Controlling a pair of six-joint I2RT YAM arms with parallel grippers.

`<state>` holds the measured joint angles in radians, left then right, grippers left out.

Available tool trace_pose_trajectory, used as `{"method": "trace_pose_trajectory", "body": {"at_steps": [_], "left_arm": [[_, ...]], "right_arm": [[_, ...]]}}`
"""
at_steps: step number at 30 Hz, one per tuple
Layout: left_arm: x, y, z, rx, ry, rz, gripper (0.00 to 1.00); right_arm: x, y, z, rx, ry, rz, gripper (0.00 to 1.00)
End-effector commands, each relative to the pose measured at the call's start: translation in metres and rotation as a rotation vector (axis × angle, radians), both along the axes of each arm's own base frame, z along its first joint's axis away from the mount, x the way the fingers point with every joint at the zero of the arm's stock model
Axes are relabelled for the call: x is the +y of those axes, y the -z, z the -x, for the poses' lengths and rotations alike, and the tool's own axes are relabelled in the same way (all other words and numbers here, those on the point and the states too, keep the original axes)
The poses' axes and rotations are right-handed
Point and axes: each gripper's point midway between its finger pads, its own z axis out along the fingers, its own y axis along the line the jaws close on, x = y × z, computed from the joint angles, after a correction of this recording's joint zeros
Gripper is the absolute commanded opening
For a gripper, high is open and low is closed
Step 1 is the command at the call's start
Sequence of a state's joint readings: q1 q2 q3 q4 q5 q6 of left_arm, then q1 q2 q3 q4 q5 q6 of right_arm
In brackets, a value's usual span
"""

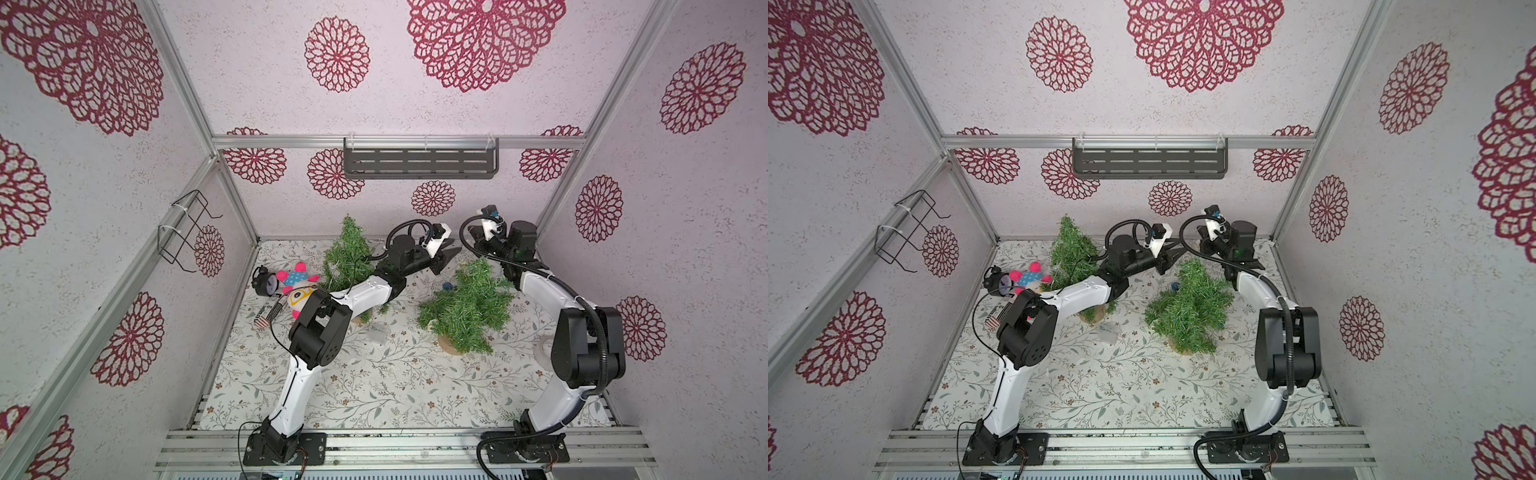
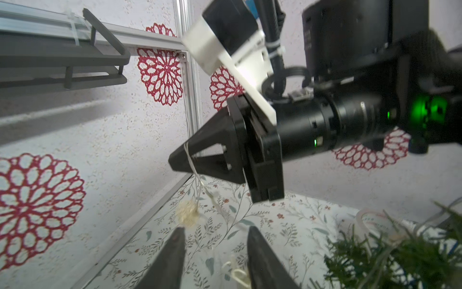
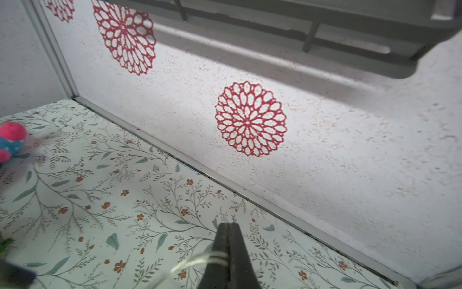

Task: Wrap string light around the christmas tree
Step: Wrap the light string around the Christmas tree.

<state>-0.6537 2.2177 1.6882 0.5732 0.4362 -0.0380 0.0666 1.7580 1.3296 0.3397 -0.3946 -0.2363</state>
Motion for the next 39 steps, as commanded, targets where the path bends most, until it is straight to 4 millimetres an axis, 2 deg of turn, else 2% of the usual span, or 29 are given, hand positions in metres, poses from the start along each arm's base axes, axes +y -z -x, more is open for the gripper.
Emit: {"method": "trace_pose_trajectory", "body": {"at_steps": [1, 8, 11, 12, 15, 21, 26, 29, 32, 36, 39], "left_arm": [[0.010, -0.026, 0.010, -0.031, -0.003, -0.002, 0.53], [0.029, -0.027, 0.023, -0.008, -0.038, -0.085, 0.57], [0.036, -0.034, 0.031, 0.022, -0.039, -0.100, 0.58], [0.040, -0.049, 0.037, 0.017, -0.033, -0.089, 0.59], [0.043, -0.059, 0.049, 0.061, 0.005, -0.097, 0.60], [0.044, -0.060, 0.075, 0.164, 0.100, -0.142, 0.59], [0.047, -0.059, 0.107, 0.199, 0.175, -0.178, 0.60], [0.043, -0.049, 0.131, 0.192, 0.207, -0.247, 0.65], [0.037, -0.051, 0.152, 0.171, 0.236, -0.270, 0.72], [0.029, -0.065, 0.168, 0.160, 0.243, -0.231, 0.80], [0.013, -0.064, 0.175, 0.156, 0.247, -0.243, 0.81]], "right_arm": [[-0.004, -0.040, 0.007, -0.087, 0.020, 0.028, 0.00], [-0.019, -0.039, -0.001, -0.076, 0.059, -0.019, 0.00], [-0.021, -0.037, -0.005, -0.063, 0.068, -0.042, 0.00], [-0.021, -0.035, -0.006, -0.058, 0.070, -0.049, 0.00], [-0.023, -0.028, -0.010, -0.041, 0.080, -0.077, 0.00], [-0.026, -0.016, -0.014, -0.008, 0.104, -0.083, 0.00], [-0.028, -0.014, -0.016, -0.001, 0.106, -0.092, 0.00], [-0.028, -0.015, -0.017, 0.001, 0.107, -0.091, 0.00], [-0.029, -0.016, -0.019, 0.003, 0.110, -0.089, 0.00], [-0.029, -0.014, -0.019, 0.012, 0.111, -0.094, 0.00], [-0.029, -0.013, -0.019, 0.018, 0.115, -0.098, 0.00]]}}
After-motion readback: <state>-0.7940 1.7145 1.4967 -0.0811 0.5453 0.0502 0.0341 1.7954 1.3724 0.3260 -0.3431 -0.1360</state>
